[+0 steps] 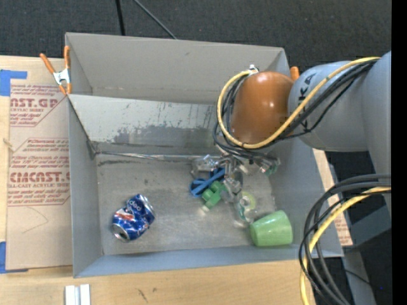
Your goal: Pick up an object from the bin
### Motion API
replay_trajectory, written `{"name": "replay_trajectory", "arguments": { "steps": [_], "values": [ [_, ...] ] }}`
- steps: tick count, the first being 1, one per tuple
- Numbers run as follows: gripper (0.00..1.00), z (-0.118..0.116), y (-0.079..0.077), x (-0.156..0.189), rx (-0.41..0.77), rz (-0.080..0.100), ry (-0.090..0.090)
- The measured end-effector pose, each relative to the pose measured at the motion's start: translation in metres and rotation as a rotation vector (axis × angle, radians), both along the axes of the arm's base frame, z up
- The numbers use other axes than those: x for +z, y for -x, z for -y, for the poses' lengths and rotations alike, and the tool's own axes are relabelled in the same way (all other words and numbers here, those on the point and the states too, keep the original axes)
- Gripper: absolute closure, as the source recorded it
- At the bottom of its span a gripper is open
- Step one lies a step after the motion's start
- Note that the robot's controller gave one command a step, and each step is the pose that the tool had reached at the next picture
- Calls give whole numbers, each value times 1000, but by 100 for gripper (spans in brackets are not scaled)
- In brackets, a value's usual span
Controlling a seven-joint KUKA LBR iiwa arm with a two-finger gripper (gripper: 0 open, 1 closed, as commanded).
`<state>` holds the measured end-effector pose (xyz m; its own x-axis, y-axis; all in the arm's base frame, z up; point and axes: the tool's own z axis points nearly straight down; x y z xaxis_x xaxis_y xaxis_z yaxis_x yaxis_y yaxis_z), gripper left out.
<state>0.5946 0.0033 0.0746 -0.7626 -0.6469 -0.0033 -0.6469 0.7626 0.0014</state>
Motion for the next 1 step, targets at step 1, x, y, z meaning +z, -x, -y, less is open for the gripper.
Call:
{"name": "replay_trajectory", "arguments": {
  "steps": [1],
  "values": [
    [100, 18, 32, 157, 19, 9, 3]
  ]
}}
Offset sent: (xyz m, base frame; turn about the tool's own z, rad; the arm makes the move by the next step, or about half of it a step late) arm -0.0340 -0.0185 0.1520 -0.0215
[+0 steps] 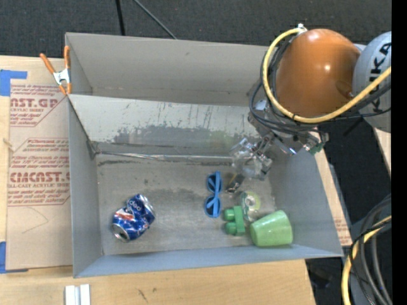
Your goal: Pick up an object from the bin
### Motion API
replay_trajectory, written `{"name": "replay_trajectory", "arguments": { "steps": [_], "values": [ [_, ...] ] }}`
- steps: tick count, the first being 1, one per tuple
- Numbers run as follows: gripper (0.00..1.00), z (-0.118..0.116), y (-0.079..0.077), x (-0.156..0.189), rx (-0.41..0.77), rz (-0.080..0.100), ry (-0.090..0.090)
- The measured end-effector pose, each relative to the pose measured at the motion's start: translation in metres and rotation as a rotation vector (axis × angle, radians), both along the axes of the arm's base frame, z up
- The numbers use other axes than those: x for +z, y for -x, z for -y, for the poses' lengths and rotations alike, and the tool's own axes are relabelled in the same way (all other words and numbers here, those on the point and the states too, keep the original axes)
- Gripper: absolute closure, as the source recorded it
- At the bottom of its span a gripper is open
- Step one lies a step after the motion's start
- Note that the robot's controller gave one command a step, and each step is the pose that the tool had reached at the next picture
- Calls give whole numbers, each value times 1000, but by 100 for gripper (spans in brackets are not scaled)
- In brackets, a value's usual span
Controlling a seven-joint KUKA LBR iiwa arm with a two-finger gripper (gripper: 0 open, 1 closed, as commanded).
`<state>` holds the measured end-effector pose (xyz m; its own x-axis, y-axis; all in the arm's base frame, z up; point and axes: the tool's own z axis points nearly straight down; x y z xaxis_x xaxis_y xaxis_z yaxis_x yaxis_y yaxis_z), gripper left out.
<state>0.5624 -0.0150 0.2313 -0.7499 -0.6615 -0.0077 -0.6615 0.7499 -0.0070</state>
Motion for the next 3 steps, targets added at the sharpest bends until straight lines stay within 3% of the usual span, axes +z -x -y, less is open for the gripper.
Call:
{"name": "replay_trajectory", "arguments": {
  "steps": [1, 2, 3],
  "values": [
    [100, -48, 5, -146, -66, -17, -4],
    [0, -47, 3, -141, -68, -9, -3],
    [0, 22, 59, -147, 74, -14, -1]
  ]
}}
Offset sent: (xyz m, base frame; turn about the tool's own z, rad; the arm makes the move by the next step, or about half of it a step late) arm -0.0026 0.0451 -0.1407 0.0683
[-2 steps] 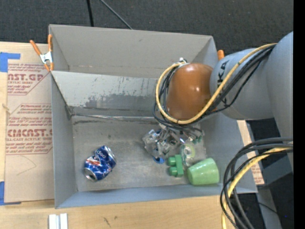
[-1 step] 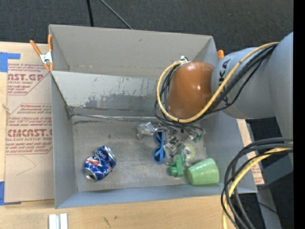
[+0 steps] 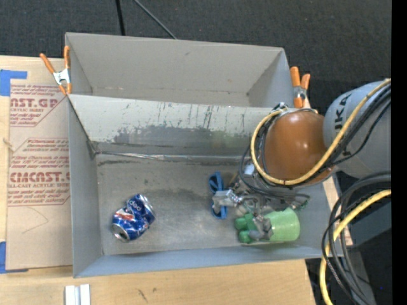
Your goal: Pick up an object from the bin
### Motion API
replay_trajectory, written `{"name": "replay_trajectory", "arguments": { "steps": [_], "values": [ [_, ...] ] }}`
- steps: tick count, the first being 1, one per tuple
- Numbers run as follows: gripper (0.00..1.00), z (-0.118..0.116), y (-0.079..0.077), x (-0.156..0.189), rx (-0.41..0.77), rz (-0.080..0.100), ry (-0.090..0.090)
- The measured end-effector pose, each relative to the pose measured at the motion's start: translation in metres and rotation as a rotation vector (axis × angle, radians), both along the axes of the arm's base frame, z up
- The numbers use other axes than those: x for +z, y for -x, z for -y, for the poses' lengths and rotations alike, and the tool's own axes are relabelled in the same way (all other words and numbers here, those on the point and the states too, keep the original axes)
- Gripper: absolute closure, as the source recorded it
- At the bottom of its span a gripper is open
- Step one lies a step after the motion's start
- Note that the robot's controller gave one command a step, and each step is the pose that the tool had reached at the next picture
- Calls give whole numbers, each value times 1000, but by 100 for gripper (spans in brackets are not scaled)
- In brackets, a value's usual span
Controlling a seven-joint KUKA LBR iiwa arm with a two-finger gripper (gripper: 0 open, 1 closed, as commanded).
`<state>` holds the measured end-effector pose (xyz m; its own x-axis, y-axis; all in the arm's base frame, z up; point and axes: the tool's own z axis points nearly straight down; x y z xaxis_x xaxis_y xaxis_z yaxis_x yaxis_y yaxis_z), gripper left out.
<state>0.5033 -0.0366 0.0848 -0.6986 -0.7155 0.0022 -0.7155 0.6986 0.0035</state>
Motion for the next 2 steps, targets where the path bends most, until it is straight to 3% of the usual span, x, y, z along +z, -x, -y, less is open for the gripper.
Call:
{"name": "replay_trajectory", "arguments": {
  "steps": [1, 2],
  "values": [
    [0, 43, 18, -15, -17, 2, -6],
    [100, 44, 17, -12, -17, 0, -1]
  ]
}}
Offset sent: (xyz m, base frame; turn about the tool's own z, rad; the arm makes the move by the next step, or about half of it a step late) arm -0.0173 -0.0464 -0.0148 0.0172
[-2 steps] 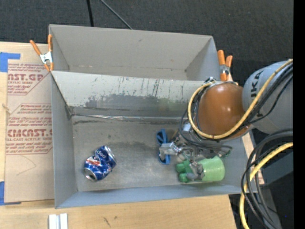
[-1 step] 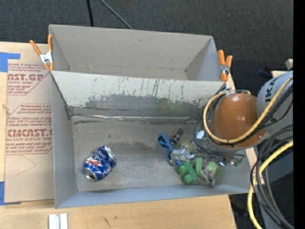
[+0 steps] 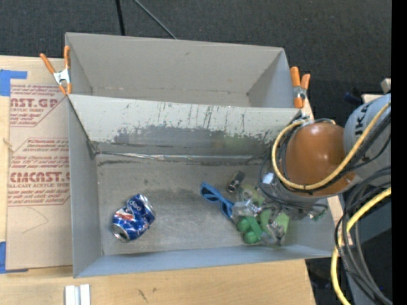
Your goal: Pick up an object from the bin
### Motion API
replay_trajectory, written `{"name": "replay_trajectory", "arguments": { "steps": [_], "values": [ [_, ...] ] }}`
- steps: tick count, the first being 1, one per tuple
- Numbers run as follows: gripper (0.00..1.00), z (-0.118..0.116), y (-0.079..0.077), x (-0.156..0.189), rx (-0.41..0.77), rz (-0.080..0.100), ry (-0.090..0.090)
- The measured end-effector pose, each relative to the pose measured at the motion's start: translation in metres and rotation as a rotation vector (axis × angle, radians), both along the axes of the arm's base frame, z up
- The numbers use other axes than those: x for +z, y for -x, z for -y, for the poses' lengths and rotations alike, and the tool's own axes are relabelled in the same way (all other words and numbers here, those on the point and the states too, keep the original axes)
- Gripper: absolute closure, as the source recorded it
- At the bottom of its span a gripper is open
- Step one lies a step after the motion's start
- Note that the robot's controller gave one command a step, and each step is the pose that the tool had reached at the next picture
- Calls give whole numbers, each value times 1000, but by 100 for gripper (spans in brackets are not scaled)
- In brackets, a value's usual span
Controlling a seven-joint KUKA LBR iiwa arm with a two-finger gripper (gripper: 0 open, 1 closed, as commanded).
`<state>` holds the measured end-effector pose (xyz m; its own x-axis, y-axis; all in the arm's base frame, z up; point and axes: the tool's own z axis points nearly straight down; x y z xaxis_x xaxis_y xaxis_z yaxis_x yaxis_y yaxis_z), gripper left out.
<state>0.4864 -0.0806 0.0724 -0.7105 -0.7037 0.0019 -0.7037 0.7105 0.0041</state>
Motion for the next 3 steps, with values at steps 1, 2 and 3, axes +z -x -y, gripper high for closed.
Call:
{"name": "replay_trajectory", "arguments": {
  "steps": [1, 2, 3],
  "values": [
    [100, -30, -32, 128, 53, 14, 1],
    [0, -30, -30, 123, 52, 6, -1],
    [0, 22, -30, 55, -57, 0, 0]
  ]
}}
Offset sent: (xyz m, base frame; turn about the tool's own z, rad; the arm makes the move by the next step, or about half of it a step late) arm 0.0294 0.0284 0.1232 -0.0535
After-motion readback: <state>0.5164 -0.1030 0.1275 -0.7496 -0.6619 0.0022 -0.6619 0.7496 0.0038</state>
